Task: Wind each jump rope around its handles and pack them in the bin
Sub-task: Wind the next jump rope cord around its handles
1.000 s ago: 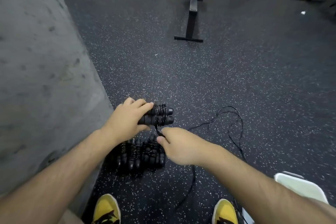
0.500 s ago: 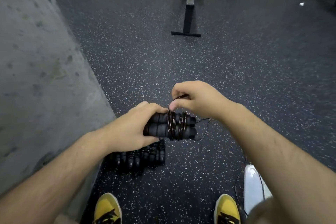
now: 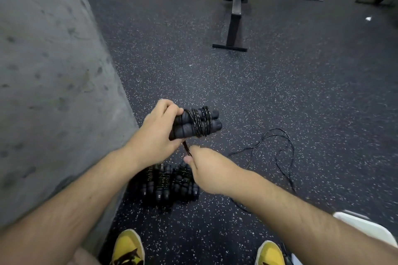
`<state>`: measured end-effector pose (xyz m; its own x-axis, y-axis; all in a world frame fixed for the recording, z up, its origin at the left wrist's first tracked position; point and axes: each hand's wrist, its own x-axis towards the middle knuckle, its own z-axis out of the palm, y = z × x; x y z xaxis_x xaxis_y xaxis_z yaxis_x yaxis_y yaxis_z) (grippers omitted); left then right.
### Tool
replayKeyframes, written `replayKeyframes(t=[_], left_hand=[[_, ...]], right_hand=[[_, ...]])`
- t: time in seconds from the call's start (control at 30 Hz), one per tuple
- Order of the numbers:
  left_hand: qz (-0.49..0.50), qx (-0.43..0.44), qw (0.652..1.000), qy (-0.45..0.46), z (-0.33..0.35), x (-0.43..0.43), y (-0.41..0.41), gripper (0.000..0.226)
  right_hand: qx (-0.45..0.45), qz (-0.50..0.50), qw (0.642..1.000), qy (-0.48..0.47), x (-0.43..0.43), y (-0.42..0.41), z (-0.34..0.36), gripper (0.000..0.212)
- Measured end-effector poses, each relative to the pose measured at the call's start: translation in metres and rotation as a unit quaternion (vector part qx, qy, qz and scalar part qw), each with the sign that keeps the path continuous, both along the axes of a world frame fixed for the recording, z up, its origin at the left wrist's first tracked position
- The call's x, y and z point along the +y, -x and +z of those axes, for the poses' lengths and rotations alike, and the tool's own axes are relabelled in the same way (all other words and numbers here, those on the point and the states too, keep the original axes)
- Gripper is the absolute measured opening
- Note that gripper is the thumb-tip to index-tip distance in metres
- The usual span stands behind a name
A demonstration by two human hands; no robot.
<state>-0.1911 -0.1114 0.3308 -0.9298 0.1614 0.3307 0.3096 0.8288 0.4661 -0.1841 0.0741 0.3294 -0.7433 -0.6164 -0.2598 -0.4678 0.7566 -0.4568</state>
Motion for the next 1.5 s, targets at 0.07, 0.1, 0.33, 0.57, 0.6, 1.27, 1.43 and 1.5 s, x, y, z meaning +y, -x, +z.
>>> replayKeyframes(t=[0.07, 0.1, 0.33, 0.57, 0.6, 1.27, 1.43, 1.5], left_hand=[[-0.006, 0.005, 1.000, 0.029, -0.002, -0.006, 0.004, 0.052], [-0.011, 0.003, 0.999, 0.050, -0.003, -0.008, 0.005, 0.054], [-0.038, -0.035, 0.995, 0.080, -0.002, 0.010, -0.009, 0.051], [-0.177, -0.099, 0.979, -0.022, 0.023, 0.042, -0.046, 0.048], [-0.179, -0.091, 0.978, -0.055, 0.026, 0.041, -0.049, 0.052], [0.032, -0.001, 0.997, 0.067, -0.001, -0.003, -0.009, 0.056], [0.014, -0.065, 0.994, 0.083, -0.008, 0.001, -0.010, 0.062], [-0.004, -0.088, 0.992, 0.092, -0.007, 0.001, -0.011, 0.061]], right_hand=[[0.011, 0.015, 1.000, 0.003, 0.002, -0.002, 0.018, 0.019], [0.016, 0.022, 1.000, 0.005, 0.004, -0.003, 0.029, 0.020], [0.233, 0.081, 0.967, -0.067, 0.039, -0.010, 0.082, 0.025], [0.204, 0.059, 0.977, 0.017, 0.064, 0.042, 0.078, 0.040], [0.185, 0.041, 0.981, 0.034, 0.066, 0.049, 0.072, 0.044], [-0.022, 0.044, 0.998, 0.048, -0.003, -0.025, 0.024, 0.031], [0.108, 0.055, 0.991, 0.051, 0.008, -0.021, 0.037, 0.035], [0.151, 0.053, 0.984, 0.076, 0.015, -0.011, 0.044, 0.029]])
